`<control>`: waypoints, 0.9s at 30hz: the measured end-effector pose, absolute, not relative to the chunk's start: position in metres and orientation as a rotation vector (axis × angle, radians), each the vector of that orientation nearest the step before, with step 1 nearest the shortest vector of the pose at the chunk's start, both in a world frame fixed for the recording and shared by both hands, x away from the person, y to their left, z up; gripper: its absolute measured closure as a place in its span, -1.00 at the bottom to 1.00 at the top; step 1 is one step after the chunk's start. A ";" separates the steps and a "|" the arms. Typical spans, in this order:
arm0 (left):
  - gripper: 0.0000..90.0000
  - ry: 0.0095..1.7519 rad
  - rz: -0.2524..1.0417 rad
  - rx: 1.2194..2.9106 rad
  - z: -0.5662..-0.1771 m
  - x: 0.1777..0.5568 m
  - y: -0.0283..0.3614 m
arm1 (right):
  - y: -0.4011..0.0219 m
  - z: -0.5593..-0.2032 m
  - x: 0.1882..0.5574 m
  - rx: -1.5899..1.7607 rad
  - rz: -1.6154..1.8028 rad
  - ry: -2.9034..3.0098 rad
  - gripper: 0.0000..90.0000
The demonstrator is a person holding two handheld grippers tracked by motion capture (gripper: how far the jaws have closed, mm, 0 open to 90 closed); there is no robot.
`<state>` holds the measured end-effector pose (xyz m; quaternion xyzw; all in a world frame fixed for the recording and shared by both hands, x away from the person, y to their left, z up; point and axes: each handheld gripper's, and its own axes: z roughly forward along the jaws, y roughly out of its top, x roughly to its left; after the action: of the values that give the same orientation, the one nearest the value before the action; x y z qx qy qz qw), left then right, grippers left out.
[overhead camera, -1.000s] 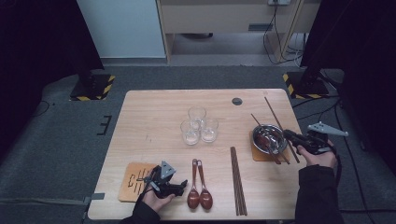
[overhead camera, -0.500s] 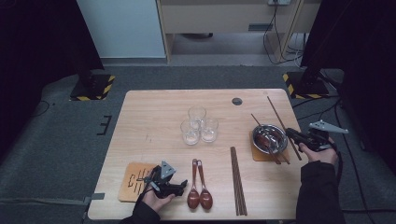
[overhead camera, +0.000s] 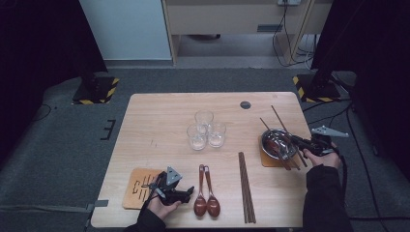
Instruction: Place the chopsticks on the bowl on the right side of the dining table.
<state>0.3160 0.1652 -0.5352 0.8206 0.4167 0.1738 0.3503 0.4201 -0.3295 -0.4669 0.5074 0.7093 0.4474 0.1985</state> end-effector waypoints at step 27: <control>-0.74 1.079 0.450 2.126 -0.535 0.316 0.165 | -0.322 -0.488 0.426 1.473 1.180 2.054 0.89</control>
<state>0.3160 0.1651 -0.5352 0.8207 0.4167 0.1739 0.3502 0.4259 -0.3222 -0.4881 0.5198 0.7251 0.4165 0.1751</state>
